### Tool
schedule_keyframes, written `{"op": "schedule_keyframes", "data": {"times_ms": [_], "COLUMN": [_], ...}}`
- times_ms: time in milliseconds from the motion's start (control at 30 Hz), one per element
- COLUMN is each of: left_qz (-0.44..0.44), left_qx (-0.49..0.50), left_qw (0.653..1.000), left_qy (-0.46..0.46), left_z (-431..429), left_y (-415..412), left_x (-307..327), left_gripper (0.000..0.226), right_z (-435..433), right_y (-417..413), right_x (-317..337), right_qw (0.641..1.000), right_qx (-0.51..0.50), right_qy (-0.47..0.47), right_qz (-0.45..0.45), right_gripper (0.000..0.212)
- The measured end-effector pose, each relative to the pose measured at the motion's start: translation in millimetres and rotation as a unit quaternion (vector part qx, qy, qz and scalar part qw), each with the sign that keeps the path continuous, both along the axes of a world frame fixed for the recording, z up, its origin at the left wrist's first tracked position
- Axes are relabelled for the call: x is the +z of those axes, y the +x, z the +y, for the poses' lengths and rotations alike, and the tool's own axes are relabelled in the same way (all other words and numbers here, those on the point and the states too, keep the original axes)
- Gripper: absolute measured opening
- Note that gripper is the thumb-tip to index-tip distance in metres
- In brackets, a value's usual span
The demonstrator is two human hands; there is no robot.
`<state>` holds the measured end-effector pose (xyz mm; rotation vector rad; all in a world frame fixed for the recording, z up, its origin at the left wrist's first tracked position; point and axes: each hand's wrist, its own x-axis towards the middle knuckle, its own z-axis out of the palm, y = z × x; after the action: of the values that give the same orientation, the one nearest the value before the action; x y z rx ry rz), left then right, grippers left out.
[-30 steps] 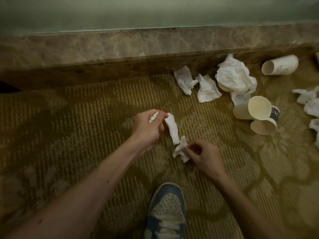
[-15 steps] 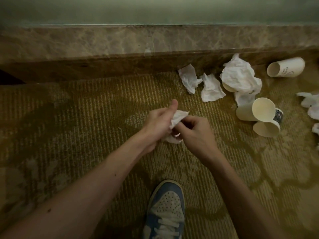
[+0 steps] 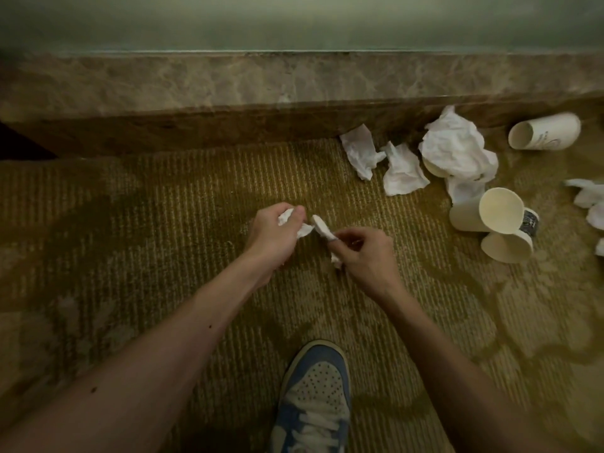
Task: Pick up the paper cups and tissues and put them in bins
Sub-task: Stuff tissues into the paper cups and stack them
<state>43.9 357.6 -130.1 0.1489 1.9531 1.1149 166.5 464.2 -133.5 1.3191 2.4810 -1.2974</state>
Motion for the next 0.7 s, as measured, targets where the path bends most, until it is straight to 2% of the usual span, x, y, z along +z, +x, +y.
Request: {"op": "schedule_keyframes", "data": {"times_ms": [67,133,233,333,400,467,533,600,700], "left_qz": [-0.024,-0.078,-0.154,-0.207,-0.229,-0.218,-0.189,-0.184,-0.209], "left_qx": [-0.006,-0.013,-0.009,0.070,0.120,0.154,0.163,0.157,0.173], "left_qw": [1.000,0.996,0.986,0.970,0.960,0.960,0.966,0.968,0.960], "left_qy": [0.013,0.030,0.068,0.105,0.105,0.079,0.060,0.067,0.071], "left_z": [4,9,20,23,23,22,22,22,23], "left_y": [2,5,9,10,8,5,1,-2,-5], "left_x": [5,9,12,12,11,10,9,11,15], "left_gripper": [0.023,0.035,0.050,0.052,0.056,0.061,0.070,0.077,0.076], "right_z": [1,1,0,4,15,33,55,76,95], "right_y": [-4,-8,-17,-24,-29,-37,-47,-57,-68], "right_x": [11,21,32,37,36,33,25,16,4], "right_qw": [0.997,0.992,0.990,0.984,0.982,0.991,0.997,0.995,0.982], "right_qx": [-0.022,-0.012,0.020,0.082,0.078,0.044,0.047,0.079,0.132], "right_qy": [-0.058,-0.082,-0.093,-0.121,-0.135,-0.070,0.026,0.062,0.088], "right_qz": [0.056,0.096,0.106,0.098,0.108,0.106,0.055,-0.013,-0.098], "right_gripper": [0.008,0.011,0.018,0.016,0.017,0.024,0.039,0.052,0.057]}}
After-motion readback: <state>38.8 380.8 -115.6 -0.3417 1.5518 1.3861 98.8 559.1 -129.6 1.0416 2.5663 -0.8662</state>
